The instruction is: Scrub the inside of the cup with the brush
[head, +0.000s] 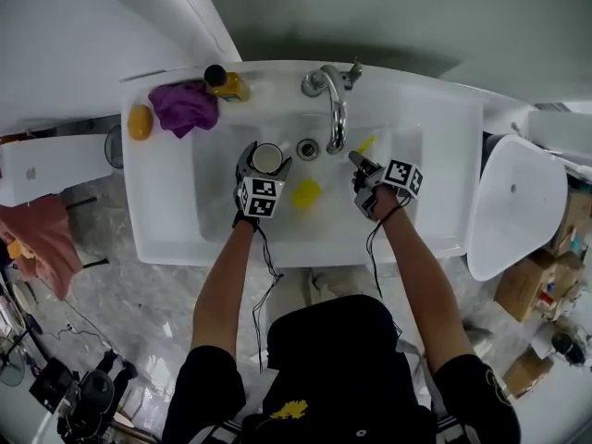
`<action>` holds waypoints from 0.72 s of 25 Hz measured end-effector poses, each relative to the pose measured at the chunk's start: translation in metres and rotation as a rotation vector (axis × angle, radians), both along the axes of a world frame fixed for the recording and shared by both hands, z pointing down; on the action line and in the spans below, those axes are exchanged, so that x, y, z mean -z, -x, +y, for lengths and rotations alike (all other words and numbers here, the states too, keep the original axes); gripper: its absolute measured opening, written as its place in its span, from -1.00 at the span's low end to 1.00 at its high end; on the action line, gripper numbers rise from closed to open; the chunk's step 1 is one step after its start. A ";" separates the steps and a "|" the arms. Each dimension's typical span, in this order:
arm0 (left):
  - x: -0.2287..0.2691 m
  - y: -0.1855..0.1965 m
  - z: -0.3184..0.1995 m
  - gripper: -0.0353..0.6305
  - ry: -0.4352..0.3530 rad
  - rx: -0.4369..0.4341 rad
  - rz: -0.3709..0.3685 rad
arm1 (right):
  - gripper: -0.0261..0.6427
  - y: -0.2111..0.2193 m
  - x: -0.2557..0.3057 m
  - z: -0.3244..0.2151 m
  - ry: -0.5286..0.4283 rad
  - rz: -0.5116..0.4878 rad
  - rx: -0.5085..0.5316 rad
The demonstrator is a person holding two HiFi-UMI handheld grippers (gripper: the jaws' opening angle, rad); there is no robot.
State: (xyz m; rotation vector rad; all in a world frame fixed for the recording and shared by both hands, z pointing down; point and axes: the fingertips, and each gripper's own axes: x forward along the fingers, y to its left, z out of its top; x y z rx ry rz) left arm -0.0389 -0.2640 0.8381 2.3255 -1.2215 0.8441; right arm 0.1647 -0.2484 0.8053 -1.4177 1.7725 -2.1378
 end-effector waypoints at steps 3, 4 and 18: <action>-0.009 0.001 -0.002 0.40 -0.001 0.017 0.012 | -0.70 0.004 -0.017 -0.002 0.009 -0.011 -0.010; -0.009 0.001 -0.002 0.40 -0.009 0.023 0.015 | -0.70 0.005 -0.022 -0.001 0.015 -0.012 -0.011; -0.020 0.029 0.045 0.40 0.279 0.114 0.007 | -0.39 -0.007 -0.045 0.052 0.224 0.113 -0.068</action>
